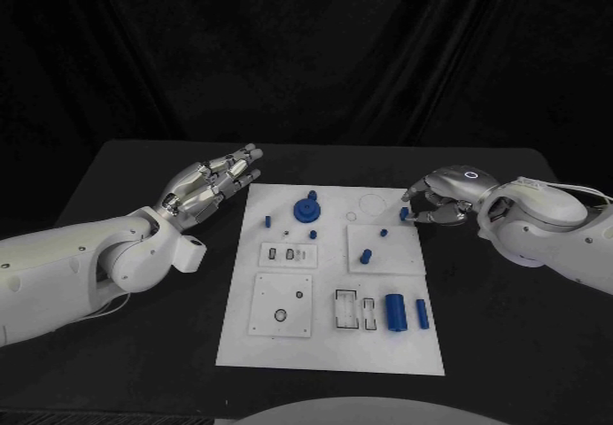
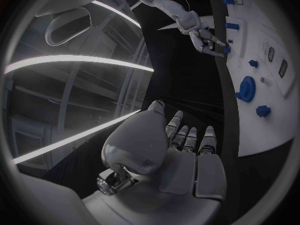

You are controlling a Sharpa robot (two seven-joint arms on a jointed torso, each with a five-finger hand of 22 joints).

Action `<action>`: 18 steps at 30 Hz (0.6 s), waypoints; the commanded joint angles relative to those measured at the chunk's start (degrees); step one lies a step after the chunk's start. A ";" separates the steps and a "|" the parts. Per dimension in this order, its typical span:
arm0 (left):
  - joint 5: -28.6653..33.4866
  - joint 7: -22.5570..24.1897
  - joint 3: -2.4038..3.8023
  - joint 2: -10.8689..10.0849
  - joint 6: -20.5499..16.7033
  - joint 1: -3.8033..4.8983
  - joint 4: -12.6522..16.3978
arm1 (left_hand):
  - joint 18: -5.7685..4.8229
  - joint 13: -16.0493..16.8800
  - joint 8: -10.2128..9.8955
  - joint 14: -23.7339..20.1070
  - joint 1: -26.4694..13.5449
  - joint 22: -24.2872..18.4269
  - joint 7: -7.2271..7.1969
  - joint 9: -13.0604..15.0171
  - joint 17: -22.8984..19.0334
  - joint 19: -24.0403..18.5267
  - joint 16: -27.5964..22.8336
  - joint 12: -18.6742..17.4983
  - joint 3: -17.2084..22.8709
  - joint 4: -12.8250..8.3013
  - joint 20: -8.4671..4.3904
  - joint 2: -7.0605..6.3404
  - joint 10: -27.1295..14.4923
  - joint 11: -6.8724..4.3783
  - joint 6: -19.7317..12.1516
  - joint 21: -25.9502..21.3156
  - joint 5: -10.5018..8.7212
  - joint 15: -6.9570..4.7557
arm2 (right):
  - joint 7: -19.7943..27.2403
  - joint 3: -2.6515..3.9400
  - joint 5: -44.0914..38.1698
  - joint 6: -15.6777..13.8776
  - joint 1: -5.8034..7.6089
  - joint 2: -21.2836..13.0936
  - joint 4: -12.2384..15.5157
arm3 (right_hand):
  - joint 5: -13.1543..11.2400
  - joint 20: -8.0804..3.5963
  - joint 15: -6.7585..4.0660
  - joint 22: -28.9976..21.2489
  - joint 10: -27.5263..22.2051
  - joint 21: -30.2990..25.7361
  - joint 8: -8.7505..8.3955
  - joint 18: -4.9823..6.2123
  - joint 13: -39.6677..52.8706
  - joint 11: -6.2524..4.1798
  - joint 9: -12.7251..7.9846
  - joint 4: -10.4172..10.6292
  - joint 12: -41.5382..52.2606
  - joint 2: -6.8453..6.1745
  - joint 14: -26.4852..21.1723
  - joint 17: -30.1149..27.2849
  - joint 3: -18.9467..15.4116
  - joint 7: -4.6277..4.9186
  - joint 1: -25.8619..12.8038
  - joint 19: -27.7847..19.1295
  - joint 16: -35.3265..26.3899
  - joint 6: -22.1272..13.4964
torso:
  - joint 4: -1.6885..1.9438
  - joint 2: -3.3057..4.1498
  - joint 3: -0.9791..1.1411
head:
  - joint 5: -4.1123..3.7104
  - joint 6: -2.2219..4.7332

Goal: Assemble the parts on the task board

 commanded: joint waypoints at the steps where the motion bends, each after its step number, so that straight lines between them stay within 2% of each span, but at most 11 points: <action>1: 0.36 3.00 0.05 0.10 0.92 -0.07 0.06 | 0.62 0.05 0.31 -0.02 0.73 0.09 0.24 0.05 -0.05 0.09 -0.21 0.22 0.37 -0.08 0.28 0.05 0.12 0.39 0.31 0.14 0.36 0.44 | -1.19 0.02 -0.41 -0.74 -0.29 0.20 -0.32 | 0.44 0.13 -0.14 8.67 4.18 -0.07 0.46 -0.37 12.32 0.04 0.31 -0.06 -0.36 0.03 3.81 -0.17 -0.45 0.05 0.68 0.12 0.33 0.63 | 0.04 0.00 -0.01 | -0.06 -0.11; 11: 0.36 2.90 0.05 0.15 1.11 -0.09 0.02 | 0.62 0.05 0.32 -0.02 0.76 0.08 0.25 0.05 -0.05 0.08 -0.21 0.22 0.42 -0.10 0.30 0.03 0.10 0.40 0.31 0.13 0.37 0.45 | -1.05 0.02 -0.41 -0.76 -0.95 0.87 -0.99 | 0.68 0.17 -0.12 8.76 4.18 -0.19 1.33 -0.35 12.32 0.06 1.07 -0.27 -0.34 0.01 3.75 -0.35 -0.51 0.06 1.14 0.07 0.48 1.49 | 0.01 0.02 0.01 | 0.05 -0.24; 18: 0.36 2.82 0.04 0.18 1.23 -0.11 -0.03 | 0.61 0.04 0.32 -0.02 0.78 0.08 0.26 0.04 -0.05 0.07 -0.21 0.21 0.45 -0.11 0.32 0.04 0.09 0.41 0.24 0.12 0.37 0.47 | -0.83 0.03 -0.41 -0.92 -1.21 1.38 -1.49 | 2.67 0.19 -0.12 8.90 4.11 -0.33 2.46 -0.32 12.22 0.06 2.22 -0.74 -0.39 0.15 3.64 -0.75 -0.39 0.04 1.98 0.01 0.60 1.97 | -0.02 0.02 -0.02 | 0.07 -0.29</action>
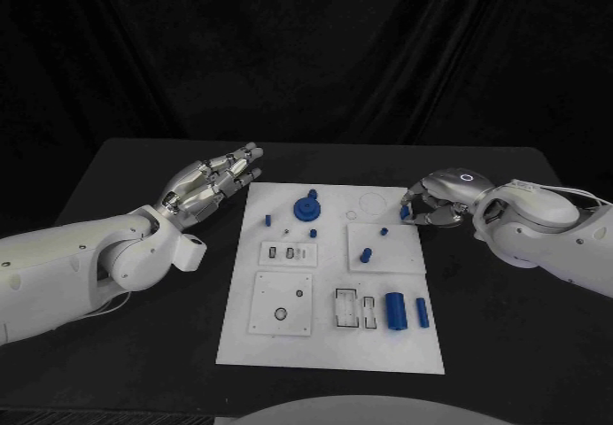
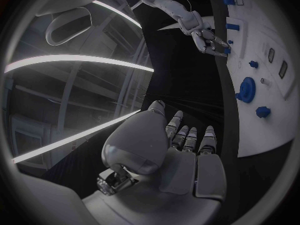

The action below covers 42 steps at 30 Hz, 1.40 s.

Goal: Assemble the parts on the task board

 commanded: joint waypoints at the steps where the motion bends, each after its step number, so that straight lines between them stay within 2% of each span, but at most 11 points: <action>1: 0.34 2.80 0.04 0.12 0.89 -0.08 0.05 | 0.61 0.05 0.32 -0.02 0.56 0.08 0.25 0.05 -0.07 0.07 -0.21 0.21 0.29 0.06 0.32 -0.18 0.09 0.41 0.24 0.12 0.37 0.47 | -0.69 0.02 -0.36 -0.89 -0.28 0.23 -0.30 | 0.61 0.15 -0.12 8.91 4.10 -0.36 0.46 -0.32 12.20 0.04 0.36 -0.47 -0.41 -0.15 3.63 -0.16 -0.06 -0.15 0.66 -0.03 0.23 0.52 | -0.01 0.01 -0.02 | 0.03 -0.08; 12: 0.34 2.62 0.04 0.13 1.05 -0.10 0.01 | 0.61 0.05 0.32 -0.02 0.56 0.08 0.25 0.05 -0.07 0.07 -0.21 0.21 0.29 0.06 0.32 -0.18 0.09 0.41 0.24 0.12 0.37 0.47 | -0.62 0.03 -0.37 -1.78 -0.89 0.80 -1.08 | 4.43 0.08 -0.20 8.86 4.03 -1.40 3.07 -0.13 12.12 -0.09 2.60 -1.42 -0.44 0.46 3.48 -0.59 0.57 -0.28 1.93 -0.35 0.62 1.42 | 0.03 0.00 -0.04 | 0.16 -0.15; 17: 0.34 2.54 0.04 0.14 1.13 -0.11 -0.03 | 0.61 0.05 0.32 -0.02 0.56 0.08 0.25 0.05 -0.07 0.07 -0.21 0.21 0.29 0.06 0.32 -0.18 0.09 0.41 0.24 0.12 0.37 0.47 | 0.13 0.03 -0.37 -4.48 -0.98 0.83 -1.07 | 6.04 0.00 -0.30 8.89 4.10 -1.80 5.68 -0.07 12.23 -0.24 4.46 -2.33 -0.34 1.55 3.41 -0.75 1.39 -0.47 3.12 -0.46 0.92 2.72 | 0.02 0.01 -0.02 | 0.19 -0.16; 22: 0.34 2.48 0.04 0.07 1.20 -0.13 -0.02 | 0.61 0.06 0.32 -0.02 0.58 0.08 0.30 0.04 -0.07 0.07 -0.21 0.22 0.40 0.07 0.36 -0.16 0.12 0.47 0.18 0.12 0.37 0.51 | 1.07 0.03 -0.30 -7.94 -1.01 0.42 -0.07 | 8.34 -0.08 -0.39 9.07 4.29 -1.69 7.45 -0.12 12.49 -0.33 5.85 -2.77 -0.12 1.91 3.37 -0.89 1.74 -0.56 3.43 -0.34 1.16 2.81 | 0.02 -0.01 0.00 | 0.39 -0.20; 26: 0.34 2.35 0.04 -0.10 1.23 -0.16 0.00 | 0.61 0.06 0.32 -0.02 0.58 0.08 0.30 0.04 -0.07 0.07 -0.21 0.22 0.40 0.07 0.36 -0.16 0.12 0.47 0.18 0.12 0.37 0.51 | 1.40 0.04 0.05 -10.78 -0.88 -0.36 1.98 | 10.11 -0.12 -0.43 9.20 4.44 -1.65 8.82 -0.13 12.71 -0.36 6.86 -2.89 0.07 1.92 3.35 -1.06 1.89 -0.60 3.27 -0.24 1.30 3.16 | -0.03 0.00 0.01 | 0.40 -0.15; 31: 0.34 2.21 0.04 -0.11 1.29 -0.18 0.00 | 0.61 0.06 0.32 -0.02 0.58 0.08 0.30 0.04 -0.07 0.07 -0.21 0.22 0.40 0.07 0.36 -0.16 0.12 0.47 0.18 0.12 0.37 0.51 | 1.01 0.04 0.69 -11.44 0.30 -0.90 4.91 | 11.64 -0.12 -0.40 9.28 4.47 -1.69 9.38 -0.14 12.74 -0.27 7.40 -2.92 0.09 1.87 3.33 -1.16 2.14 -0.43 3.07 -0.20 1.45 2.70 | -0.04 0.00 0.03 | 0.43 -0.18; 35: 0.34 2.10 0.04 -0.02 1.33 -0.18 -0.01 | 0.61 0.06 0.34 -0.02 0.59 0.09 0.32 0.05 -0.07 0.08 -0.21 0.22 0.47 0.08 0.38 -0.14 0.14 0.48 0.22 0.13 0.38 0.52 | 0.49 0.05 0.88 -10.60 1.18 -0.95 8.22 | 12.09 -0.10 -0.34 9.32 4.52 -1.71 9.47 -0.14 12.83 -0.15 7.54 -2.99 0.16 1.71 3.34 -1.12 2.22 -0.25 3.01 -0.18 1.58 2.42 | -0.12 0.01 0.05 | 0.62 -0.37; 39: 0.34 1.95 0.04 0.11 1.42 -0.18 -0.06 | 0.61 0.06 0.34 -0.02 0.59 0.09 0.32 0.05 -0.07 0.08 -0.21 0.22 0.47 0.08 0.38 -0.14 0.14 0.48 0.22 0.13 0.38 0.52 | -0.63 0.05 0.96 -8.87 1.54 0.51 11.24 | 16.04 0.02 -0.18 9.56 4.63 -1.55 10.04 -0.18 13.00 0.06 8.19 -3.60 0.30 1.20 3.37 -1.00 3.15 0.01 2.89 -0.03 2.12 1.72 | -0.13 -0.01 -0.02 | 0.58 -0.60; 42: 0.34 1.87 0.04 0.25 1.49 -0.18 -0.09 | 0.61 0.06 0.34 -0.02 0.59 0.09 0.32 0.05 -0.07 0.08 -0.21 0.22 0.47 0.08 0.38 -0.14 0.14 0.48 0.22 0.13 0.38 0.52 | -1.77 0.05 0.99 -7.15 1.39 2.16 12.55 | 17.61 0.10 -0.08 9.65 4.65 -1.56 10.22 -0.19 13.04 0.18 8.40 -3.85 0.34 0.88 3.37 -0.92 3.61 0.16 2.62 0.00 2.38 1.49 | -0.01 -0.03 -0.06 | 0.68 -0.63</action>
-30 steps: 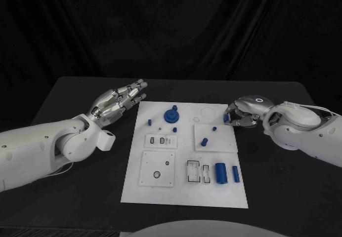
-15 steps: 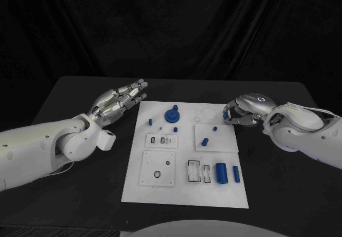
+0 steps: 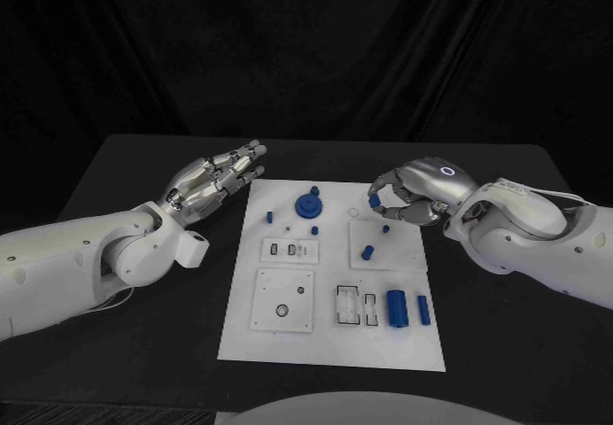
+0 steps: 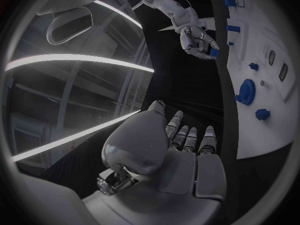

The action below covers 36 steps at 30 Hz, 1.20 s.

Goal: Assemble the parts on the task board

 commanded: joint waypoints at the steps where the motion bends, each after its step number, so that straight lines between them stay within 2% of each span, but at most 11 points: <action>1: 0.34 1.84 0.05 0.21 0.83 -0.07 0.03 | 0.60 0.08 0.34 -0.02 0.59 0.09 0.32 0.06 -0.05 0.08 -0.21 0.22 0.31 -0.08 0.38 -0.14 -0.06 0.28 0.22 0.13 0.38 0.52 | -2.62 0.03 0.21 2.30 -0.18 1.50 1.28 | 0.90 0.10 -0.08 9.62 4.61 -0.14 1.04 -0.19 12.98 0.18 3.01 -0.01 0.29 -0.34 3.37 0.17 0.40 0.01 -0.66 -0.01 0.42 -0.34 | 0.09 -0.01 -0.09 | 0.07 -0.16; 6: 0.34 1.78 0.05 0.41 0.79 -0.07 0.11 | 0.60 0.08 0.34 -0.02 0.59 0.09 0.32 0.06 -0.05 0.08 -0.21 0.22 0.31 -0.08 0.38 -0.14 -0.06 0.28 0.22 0.13 0.38 0.52 | -4.00 0.03 -0.50 4.58 -1.34 5.64 0.72 | 1.22 0.14 -0.04 9.66 4.60 -0.13 0.97 -0.19 12.97 0.25 3.03 -0.07 0.28 -0.52 3.43 0.58 0.57 0.11 -0.86 0.00 0.85 -0.63 | 0.18 0.02 -0.13 | -0.25 -0.26; 9: 0.34 1.73 0.05 0.45 0.72 -0.07 0.19 | 0.60 0.09 0.37 -0.02 0.61 0.09 0.32 0.07 -0.05 0.08 -0.21 0.23 0.37 -0.08 0.39 -0.14 -0.02 0.28 0.26 0.13 0.39 0.52 | -4.30 0.03 -0.77 4.96 -1.86 7.32 -0.21 | 0.95 0.17 0.03 9.68 4.60 -0.18 0.98 -0.18 12.97 0.35 3.07 -0.05 0.28 -0.69 3.44 0.64 0.60 0.22 -1.15 0.00 0.96 -0.71 | 0.15 0.02 -0.14 | -0.17 0.02; 12: 0.34 1.67 0.05 0.54 0.63 -0.07 0.26 | 0.60 0.09 0.37 -0.02 0.61 0.09 0.32 0.07 -0.05 0.08 -0.21 0.23 0.37 -0.08 0.39 -0.14 -0.02 0.28 0.26 0.13 0.39 0.52 | -4.65 0.03 -0.95 5.72 -2.50 9.14 -1.38 | 0.79 0.20 0.06 9.66 4.59 -0.30 0.99 -0.16 12.96 0.40 3.09 -0.03 0.28 -0.74 3.45 0.71 0.63 0.25 -1.29 -0.03 1.05 -0.72 | 0.27 0.10 -0.15 | -0.22 0.24; 15: 0.34 1.61 0.05 0.61 0.60 -0.06 0.27 | 0.61 0.09 0.38 -0.02 0.62 0.09 0.32 0.07 -0.05 0.08 -0.21 0.23 0.41 -0.09 0.39 -0.15 -0.02 0.28 0.29 0.13 0.41 0.52 | -4.82 0.03 -1.11 5.62 -3.06 10.53 -2.24 | 0.30 0.26 0.14 9.69 4.57 -0.29 0.98 -0.17 12.92 0.51 3.12 -0.03 0.25 -0.83 3.45 0.72 0.72 0.32 -1.54 -0.02 1.14 -0.83 | 0.32 0.03 -0.20 | -0.53 0.28; 19: 0.34 1.56 0.05 0.82 0.65 -0.06 0.11 | 0.61 0.09 0.38 -0.02 0.62 0.09 0.32 0.07 -0.05 0.08 -0.21 0.23 0.41 -0.09 0.39 -0.15 -0.02 0.28 0.29 0.13 0.41 0.52 | -5.03 0.03 -1.60 5.43 -3.56 12.12 -3.16 | 0.12 0.29 0.19 9.73 4.64 -0.21 0.93 -0.19 13.04 0.55 3.12 -0.06 0.34 -0.92 3.48 0.97 0.76 0.36 -1.63 0.01 1.37 -0.93 | 0.30 -0.14 -0.27 | -0.57 -0.02; 25: 0.34 1.53 0.05 1.22 0.87 -0.07 -0.20 | 0.61 0.08 0.38 -0.02 0.64 0.08 0.32 0.07 -0.05 0.07 -0.21 0.22 0.44 -0.10 0.39 -0.15 -0.04 0.28 0.25 0.12 0.44 0.52 | -5.24 0.03 -1.86 5.90 -4.14 13.60 -3.97 | 0.06 0.31 0.21 9.72 4.64 -0.29 0.89 -0.17 13.04 0.58 3.11 -0.07 0.34 -0.98 3.48 0.96 0.79 0.39 -1.68 -0.01 1.39 -1.02 | 0.33 0.01 -0.19 | -0.83 0.00; 32: 0.34 1.49 0.05 1.36 1.02 -0.07 -0.36 | 0.60 0.08 0.38 -0.02 0.66 0.08 0.32 0.06 -0.05 0.07 -0.21 0.22 0.48 -0.11 0.40 -0.13 -0.06 0.28 0.22 0.12 0.46 0.52 | -5.12 0.03 -1.94 5.74 -4.85 14.63 -4.75 | -0.02 0.34 0.24 9.70 4.57 -0.43 0.79 -0.15 12.94 0.63 3.08 -0.10 0.27 -1.05 3.47 0.89 0.85 0.44 -1.77 -0.04 1.37 -1.19 | 0.02 -0.03 -0.07 | -0.34 -0.25; 36: 0.34 1.43 0.05 1.39 1.11 -0.07 -0.43 | 0.60 0.08 0.38 -0.02 0.66 0.08 0.32 0.06 -0.05 0.07 -0.21 0.22 0.48 -0.11 0.40 -0.13 -0.06 0.28 0.22 0.12 0.46 0.52 | -4.96 0.03 -1.95 5.41 -5.12 15.04 -4.99 | -0.03 0.35 0.25 9.69 4.57 -0.47 0.76 -0.14 12.94 0.65 3.08 -0.12 0.27 -1.07 3.47 0.91 0.88 0.46 -1.78 -0.06 1.40 -1.23 | -0.02 0.01 -0.04 | -0.17 -0.31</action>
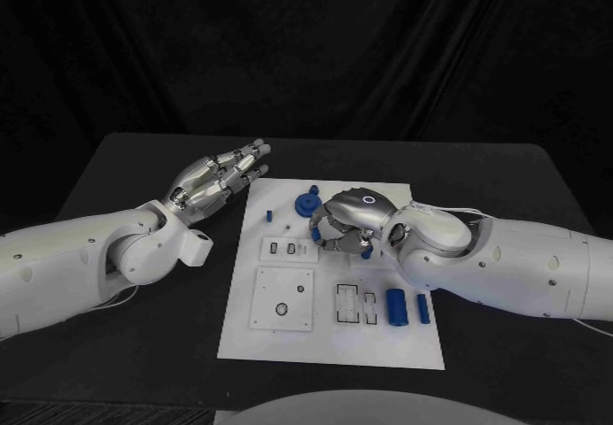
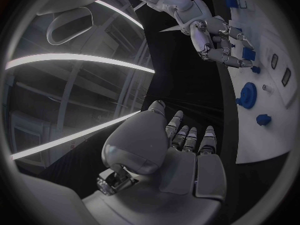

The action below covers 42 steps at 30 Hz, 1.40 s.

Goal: Assemble the parts on the task board

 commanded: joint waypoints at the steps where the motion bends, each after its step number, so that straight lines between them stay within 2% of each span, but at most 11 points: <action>1: 0.32 1.42 0.05 0.14 0.87 -0.06 0.01 | 0.61 0.09 0.38 -0.02 0.66 0.08 0.11 0.07 -0.08 0.07 -0.21 0.22 0.32 0.05 0.40 -0.13 -0.06 0.28 0.01 0.12 0.24 0.52 | -0.89 0.02 -0.61 0.00 -0.27 0.25 -0.12 | -0.34 0.35 0.25 9.71 4.63 -0.22 -0.16 -0.14 12.90 0.28 -0.09 -0.03 0.27 0.02 3.47 -0.02 0.33 -0.05 -0.70 -0.06 0.28 -0.29 | -0.09 0.06 0.07 | 0.15 -0.06; 11: 0.32 1.34 0.05 0.31 1.01 -0.07 -0.22 | 0.61 0.08 0.37 -0.02 0.72 0.07 0.11 0.05 -0.08 0.06 -0.21 0.21 0.45 0.02 0.41 -0.08 -0.07 0.30 -0.09 0.11 0.30 0.53 | -0.63 0.02 -0.62 0.77 -0.43 0.94 -0.55 | -0.82 0.45 0.39 9.69 4.61 -0.45 -0.33 -0.10 12.87 0.44 -0.12 -0.08 0.25 -0.09 3.44 -0.10 0.50 0.10 -0.95 -0.12 0.31 -0.54 | -0.05 0.06 0.13 | 0.16 -0.13; 14: 0.32 1.32 0.05 0.34 1.04 -0.07 -0.26 | 0.61 0.08 0.37 -0.02 0.72 0.07 0.11 0.05 -0.08 0.06 -0.21 0.21 0.45 0.02 0.41 -0.08 -0.07 0.30 -0.09 0.11 0.30 0.53 | -0.52 0.02 -0.62 1.05 -0.47 1.12 -0.67 | -1.25 0.51 0.45 9.70 4.57 -0.50 -0.43 -0.09 12.82 0.50 -0.15 -0.10 0.22 -0.12 3.39 -0.23 0.63 0.16 -1.09 -0.12 0.26 -0.69 | 0.04 0.05 0.09 | 0.09 -0.14; 19: 0.32 1.27 0.05 0.42 1.15 -0.07 -0.36 | 0.61 0.09 0.38 -0.02 0.77 0.08 0.12 0.05 -0.08 0.06 -0.21 0.22 0.53 -0.01 0.41 -0.04 -0.06 0.31 -0.07 0.11 0.34 0.54 | -0.43 0.02 -0.62 1.74 -0.57 1.51 -0.81 | -1.64 0.57 0.49 9.71 4.56 -0.53 -0.60 -0.09 12.82 0.54 -0.20 -0.17 0.21 -0.16 3.37 -0.24 0.77 0.22 -1.19 -0.13 0.31 -0.94 | -0.04 0.04 0.03 | 0.09 -0.21; 37: 0.32 1.17 0.05 0.70 1.46 -0.08 -0.64 | 0.60 0.08 0.38 -0.02 0.99 0.06 0.14 0.04 -0.08 0.04 -0.21 0.21 0.97 -0.15 0.43 0.13 -0.09 0.33 -0.18 0.10 0.46 0.57 | -1.14 0.02 -0.62 4.53 -0.83 2.15 -1.35 | -2.99 0.82 0.72 9.44 4.12 -1.88 -2.10 0.17 12.20 0.80 -0.82 -0.55 -0.24 -0.57 3.24 -0.49 1.53 0.65 -1.65 -0.54 0.41 -2.61 | -0.02 0.04 0.05 | -0.01 -0.52; 42: 0.32 1.15 0.05 0.77 1.58 -0.11 -0.77 | 0.60 0.07 0.39 -0.02 1.04 0.06 0.14 0.04 -0.08 0.03 -0.21 0.20 1.07 -0.19 0.44 0.16 -0.11 0.34 -0.16 0.09 0.47 0.58 | -1.23 0.02 -0.62 5.22 -0.85 2.27 -1.43 | -6.32 1.01 0.88 9.31 3.89 -2.56 -3.94 0.27 11.90 0.99 -1.62 -1.15 -0.45 -1.25 3.12 -0.84 2.03 0.89 -1.82 -0.75 0.43 -3.78 | 0.00 0.06 0.05 | -0.04 -0.60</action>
